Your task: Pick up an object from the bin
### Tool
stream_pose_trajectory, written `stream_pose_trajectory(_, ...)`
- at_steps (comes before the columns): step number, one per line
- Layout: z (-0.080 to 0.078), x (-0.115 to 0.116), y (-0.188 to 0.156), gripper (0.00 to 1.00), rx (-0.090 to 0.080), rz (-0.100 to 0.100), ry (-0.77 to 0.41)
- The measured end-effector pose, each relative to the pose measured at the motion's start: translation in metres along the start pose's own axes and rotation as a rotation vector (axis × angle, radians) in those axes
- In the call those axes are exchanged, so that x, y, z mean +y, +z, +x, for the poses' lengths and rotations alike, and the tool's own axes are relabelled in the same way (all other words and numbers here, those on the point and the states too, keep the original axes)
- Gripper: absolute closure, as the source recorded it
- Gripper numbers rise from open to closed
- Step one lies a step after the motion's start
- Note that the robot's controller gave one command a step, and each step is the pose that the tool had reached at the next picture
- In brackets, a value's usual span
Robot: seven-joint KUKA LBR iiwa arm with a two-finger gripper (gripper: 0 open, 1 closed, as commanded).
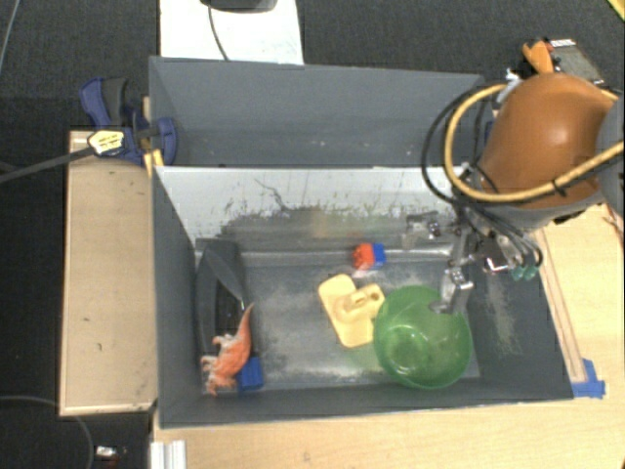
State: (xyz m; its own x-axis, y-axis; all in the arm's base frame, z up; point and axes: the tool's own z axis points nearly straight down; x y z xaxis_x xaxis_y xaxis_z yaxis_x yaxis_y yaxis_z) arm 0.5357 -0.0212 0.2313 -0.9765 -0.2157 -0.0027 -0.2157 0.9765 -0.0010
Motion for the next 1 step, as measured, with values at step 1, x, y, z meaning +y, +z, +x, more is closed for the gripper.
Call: stream_pose_trajectory(1,0.0316,0.0102,0.0286,0.0,-0.002,0.0,-0.263)
